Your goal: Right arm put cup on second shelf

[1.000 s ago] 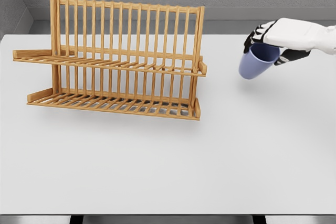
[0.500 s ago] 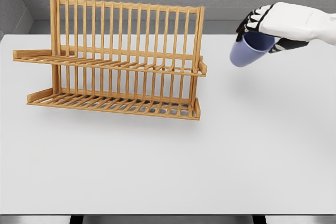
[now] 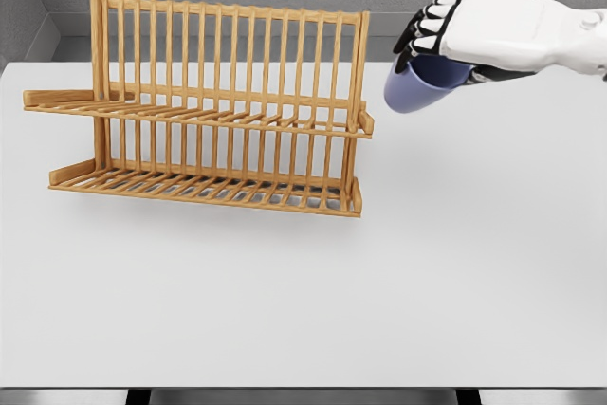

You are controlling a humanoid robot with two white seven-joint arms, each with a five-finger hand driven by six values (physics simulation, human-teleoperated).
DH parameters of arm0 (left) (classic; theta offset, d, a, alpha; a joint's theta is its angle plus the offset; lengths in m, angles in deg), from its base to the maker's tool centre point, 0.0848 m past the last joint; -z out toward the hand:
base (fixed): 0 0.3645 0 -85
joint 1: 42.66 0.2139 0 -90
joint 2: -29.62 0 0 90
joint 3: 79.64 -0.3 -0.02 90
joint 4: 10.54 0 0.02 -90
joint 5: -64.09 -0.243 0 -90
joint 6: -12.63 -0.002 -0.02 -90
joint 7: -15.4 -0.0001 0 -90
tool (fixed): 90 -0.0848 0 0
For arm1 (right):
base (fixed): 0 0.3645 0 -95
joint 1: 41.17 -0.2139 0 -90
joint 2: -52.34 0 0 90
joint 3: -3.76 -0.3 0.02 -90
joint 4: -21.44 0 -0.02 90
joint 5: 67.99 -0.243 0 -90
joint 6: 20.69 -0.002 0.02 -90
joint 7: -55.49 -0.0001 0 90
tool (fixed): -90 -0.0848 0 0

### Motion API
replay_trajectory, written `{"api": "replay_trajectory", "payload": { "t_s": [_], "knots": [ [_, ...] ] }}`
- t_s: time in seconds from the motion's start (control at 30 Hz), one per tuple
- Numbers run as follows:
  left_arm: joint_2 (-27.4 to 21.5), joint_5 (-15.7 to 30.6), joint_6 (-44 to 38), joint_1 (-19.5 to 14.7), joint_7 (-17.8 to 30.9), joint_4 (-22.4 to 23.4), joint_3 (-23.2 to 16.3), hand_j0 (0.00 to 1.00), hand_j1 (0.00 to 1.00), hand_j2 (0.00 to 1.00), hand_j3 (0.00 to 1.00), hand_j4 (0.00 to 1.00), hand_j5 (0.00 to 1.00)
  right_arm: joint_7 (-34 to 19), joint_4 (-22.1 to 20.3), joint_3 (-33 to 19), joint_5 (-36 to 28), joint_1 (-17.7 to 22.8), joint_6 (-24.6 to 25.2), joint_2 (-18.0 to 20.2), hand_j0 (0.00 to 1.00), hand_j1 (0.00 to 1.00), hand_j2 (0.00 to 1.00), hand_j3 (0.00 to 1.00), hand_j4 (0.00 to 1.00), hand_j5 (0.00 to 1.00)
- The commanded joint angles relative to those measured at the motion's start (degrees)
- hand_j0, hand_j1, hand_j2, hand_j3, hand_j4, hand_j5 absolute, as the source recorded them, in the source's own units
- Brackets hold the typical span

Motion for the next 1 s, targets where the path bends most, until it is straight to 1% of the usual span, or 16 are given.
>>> {"api": "replay_trajectory", "payload": {
  "t_s": [0.0, 0.13, 0.4, 0.5, 0.6, 0.7, 0.9, 0.97],
  "knots": [
    [0.0, 0.0, 0.0, 0.0, 0.0, 0.0, 0.0, 1.0, 1.0, 1.0, 1.0, 1.0, 1.0, 0.0, -1.4, 0.0, -0.3, 0.0, 0.2, 0.0, 0.58, 0.58, 0.58, 0.58, 0.58, 0.58],
    [0.0, 0.0, 0.0, 0.0, 0.0, 0.0, 0.0, 1.0, 1.0, 1.0, 1.0, 1.0, 1.0, 0.0, -2.9, 0.1, -0.3, -0.9, 0.2, -1.4, 0.58, 0.58, 0.58, 0.58, 0.58, 0.58],
    [0.0, 0.0, 0.0, 0.0, 0.0, 0.0, 0.0, 1.0, 1.0, 1.0, 1.0, 1.0, 1.0, 0.0, -3.4, 0.2, -0.3, -2.5, 0.2, -2.8, 0.58, 0.58, 0.58, 0.58, 0.58, 0.58],
    [0.0, 0.0, 0.0, 0.0, 0.0, 0.0, 0.0, 1.0, 1.0, 1.0, 1.0, 1.0, 1.0, 0.0, -3.4, 0.8, -0.3, -2.6, 0.2, -4.4, 0.58, 0.58, 0.58, 0.58, 0.58, 0.58],
    [0.0, 0.0, 0.0, 0.0, 0.0, 0.0, 0.0, 1.0, 1.0, 1.0, 1.0, 1.0, 1.0, 0.0, -3.4, 1.0, -0.3, -2.8, 0.2, -5.1, 0.58, 0.58, 0.58, 0.58, 0.58, 0.58],
    [0.0, 0.0, 0.0, 0.0, 0.0, 0.0, 0.0, 1.0, 1.0, 1.0, 1.0, 1.0, 1.0, 0.0, -3.4, 3.1, -0.3, -3.4, 0.2, -6.3, 0.58, 0.58, 0.58, 0.58, 0.58, 0.58],
    [0.0, 0.0, 0.0, 0.0, 0.0, 0.0, 0.0, 1.0, 1.0, 1.0, 1.0, 1.0, 1.0, 0.0, -3.4, 5.8, -0.2, -3.4, 0.2, -6.3, 0.58, 0.58, 0.58, 0.58, 0.58, 0.58],
    [0.0, 0.0, 0.0, 0.0, 0.0, 0.0, 0.0, 1.0, 1.0, 1.0, 1.0, 1.0, 1.0, 0.0, -3.4, 6.6, -0.2, -3.4, 0.9, -6.3, 0.58, 0.58, 0.58, 0.58, 0.58, 0.58]
  ]
}}
